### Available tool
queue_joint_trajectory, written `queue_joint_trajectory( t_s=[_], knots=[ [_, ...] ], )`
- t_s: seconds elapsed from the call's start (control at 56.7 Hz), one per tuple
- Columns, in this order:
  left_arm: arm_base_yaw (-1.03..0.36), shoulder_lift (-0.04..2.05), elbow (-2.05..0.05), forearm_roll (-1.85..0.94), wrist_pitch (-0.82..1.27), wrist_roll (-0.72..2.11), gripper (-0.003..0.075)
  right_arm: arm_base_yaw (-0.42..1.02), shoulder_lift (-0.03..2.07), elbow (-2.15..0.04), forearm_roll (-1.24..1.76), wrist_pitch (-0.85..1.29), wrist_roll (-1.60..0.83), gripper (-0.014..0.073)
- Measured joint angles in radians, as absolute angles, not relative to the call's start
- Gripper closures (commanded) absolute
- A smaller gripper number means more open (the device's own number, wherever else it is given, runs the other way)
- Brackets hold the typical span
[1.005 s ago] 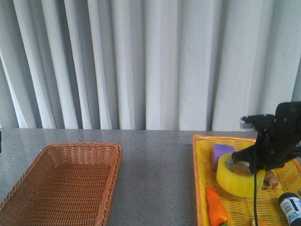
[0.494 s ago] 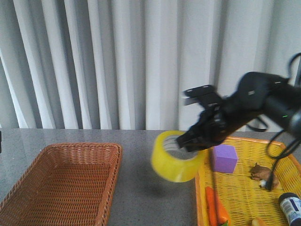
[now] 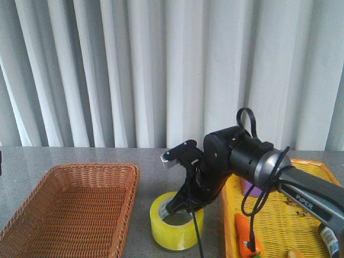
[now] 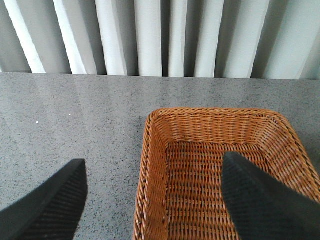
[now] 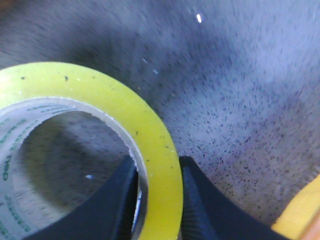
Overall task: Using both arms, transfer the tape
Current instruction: 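Lift the tape roll and carry it toward the table center, then set the tape roll on the table, open and raise the right gripper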
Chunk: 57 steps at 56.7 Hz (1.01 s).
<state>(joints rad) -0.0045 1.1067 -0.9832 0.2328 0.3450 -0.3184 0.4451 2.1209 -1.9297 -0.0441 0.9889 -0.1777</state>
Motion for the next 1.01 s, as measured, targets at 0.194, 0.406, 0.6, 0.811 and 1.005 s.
queue_joint_trajectory(
  t_s=[0.194, 0.406, 0.6, 0.811, 1.005],
  knots=[
    [-0.005, 1.107, -0.983, 0.233, 0.345, -0.318, 0.0175, 0.441, 2.156, -1.930, -0.046, 0.974, -0.167, 0.0457],
    [-0.005, 1.107, -0.983, 0.233, 0.345, -0.318, 0.0175, 0.441, 2.169, -1.931, -0.039, 0.967, -0.157, 0.0282],
    [-0.005, 1.107, -0.983, 0.231, 0.345, -0.318, 0.0175, 0.441, 2.165, -1.957, -0.018, 0.968, -0.143, 0.0141],
    [-0.012, 1.107, -0.983, 0.208, 0.346, -0.318, 0.0175, 0.441, 2.101, -1.958, -0.030, 0.970, -0.128, 0.0119],
    [-0.071, 1.107, -0.983, 0.207, 0.346, -0.268, 0.0175, 0.424, 1.961, -1.958, -0.120, 0.950, -0.052, 0.0127]
  ],
)
